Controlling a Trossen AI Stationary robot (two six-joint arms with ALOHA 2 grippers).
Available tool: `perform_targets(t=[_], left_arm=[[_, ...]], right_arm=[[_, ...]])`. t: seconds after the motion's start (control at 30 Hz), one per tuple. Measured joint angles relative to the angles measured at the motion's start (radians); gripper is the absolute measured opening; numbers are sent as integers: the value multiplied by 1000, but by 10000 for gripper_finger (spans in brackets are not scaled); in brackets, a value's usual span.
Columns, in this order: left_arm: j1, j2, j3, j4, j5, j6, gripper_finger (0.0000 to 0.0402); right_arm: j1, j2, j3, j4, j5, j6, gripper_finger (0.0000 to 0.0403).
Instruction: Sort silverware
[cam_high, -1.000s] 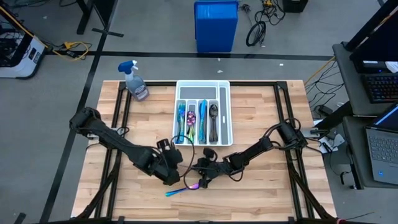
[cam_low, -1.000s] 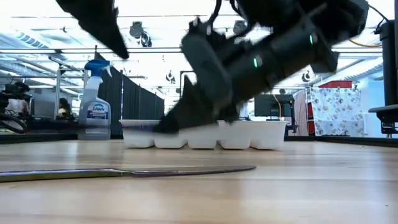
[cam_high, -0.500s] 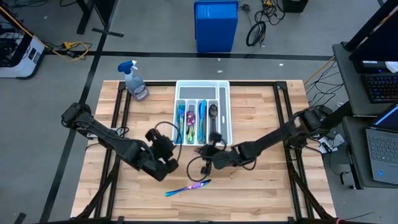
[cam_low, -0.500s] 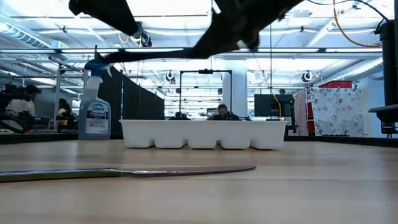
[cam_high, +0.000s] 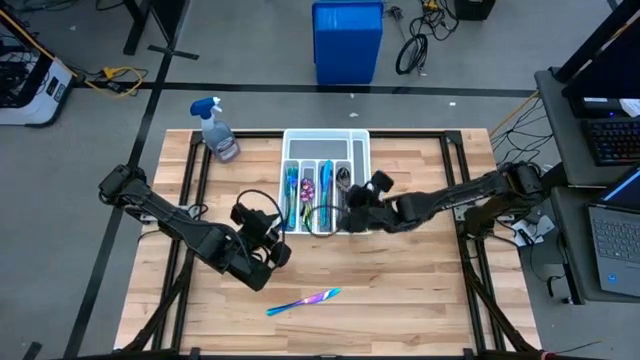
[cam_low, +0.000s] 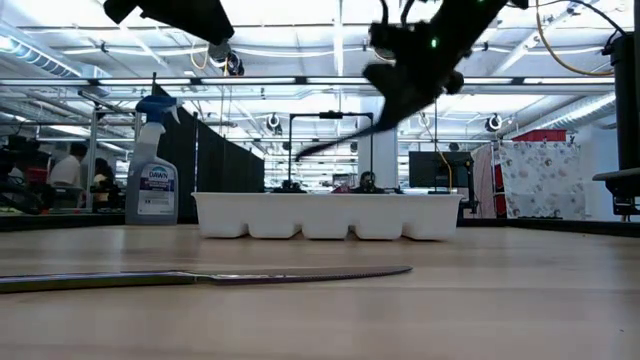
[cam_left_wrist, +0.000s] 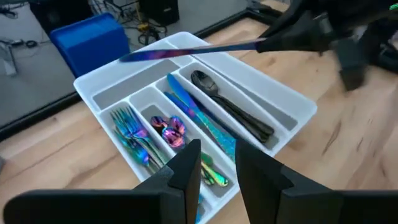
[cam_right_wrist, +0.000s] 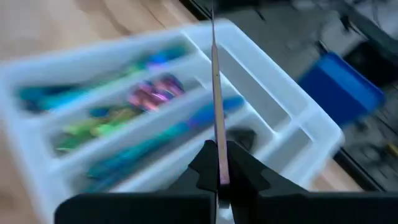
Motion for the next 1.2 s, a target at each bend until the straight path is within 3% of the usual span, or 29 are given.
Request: perform_targets(t=[0.37,0.83,1.2], left_arm=[[0,0,0,90,-5,-57,84],[-2,0,0,124,2,-49,84],[-2,0,0,128,5,-48,84]], right_arm=[[-80,53,0,-110,-84,70,0],[-113,75,0,-217,-67,88,0],[-39,75,0,-221,-189,146,0]])
